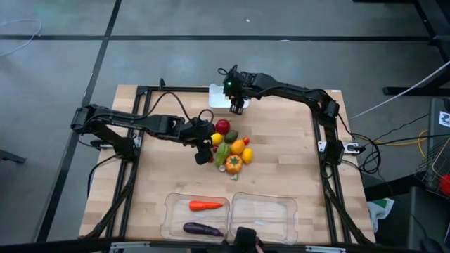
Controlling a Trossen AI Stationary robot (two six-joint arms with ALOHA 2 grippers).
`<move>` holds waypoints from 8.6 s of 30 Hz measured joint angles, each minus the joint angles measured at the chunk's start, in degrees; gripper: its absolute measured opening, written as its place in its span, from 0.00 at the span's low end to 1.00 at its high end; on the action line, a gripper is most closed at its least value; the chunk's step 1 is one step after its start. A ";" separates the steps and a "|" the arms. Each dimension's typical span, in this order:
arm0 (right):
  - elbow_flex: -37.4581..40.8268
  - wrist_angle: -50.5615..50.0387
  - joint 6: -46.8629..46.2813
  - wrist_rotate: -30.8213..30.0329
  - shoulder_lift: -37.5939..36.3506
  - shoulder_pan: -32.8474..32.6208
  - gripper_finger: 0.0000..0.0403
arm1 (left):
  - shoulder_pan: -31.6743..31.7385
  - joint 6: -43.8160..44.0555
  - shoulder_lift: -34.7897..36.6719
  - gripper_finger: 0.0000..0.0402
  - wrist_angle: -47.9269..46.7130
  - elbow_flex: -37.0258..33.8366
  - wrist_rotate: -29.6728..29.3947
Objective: Sort produce into baskets
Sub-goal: Put the left yellow lemon into the right transparent bin, then put the right yellow lemon into the right transparent bin
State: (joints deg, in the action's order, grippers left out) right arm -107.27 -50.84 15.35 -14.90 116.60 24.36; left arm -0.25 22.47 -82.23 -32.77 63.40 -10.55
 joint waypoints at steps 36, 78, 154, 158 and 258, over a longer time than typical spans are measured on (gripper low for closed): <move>30.62 -3.55 -17.91 2.31 -46.20 -14.43 0.48 | 7.88 -2.86 -12.29 0.41 2.07 -0.02 -0.32; 49.86 7.83 -22.45 3.55 -56.50 -14.34 0.48 | 9.35 -0.16 -18.89 0.65 2.80 -0.14 -0.90; 49.82 7.42 -22.45 3.61 -56.46 -14.23 0.48 | -23.02 3.29 -26.10 0.49 48.27 6.32 5.31; 49.82 7.41 -22.45 3.61 -56.46 -14.24 0.48 | -23.37 1.25 -27.13 0.49 47.79 6.32 5.35; 49.82 25.00 28.90 13.39 -23.63 -25.43 0.48 | -7.85 -6.32 -9.47 0.68 9.14 6.29 -0.39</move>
State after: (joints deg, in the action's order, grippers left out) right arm -57.45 -25.84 44.26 -1.51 92.97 -1.07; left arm -8.10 16.15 -91.70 -23.64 69.69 -10.94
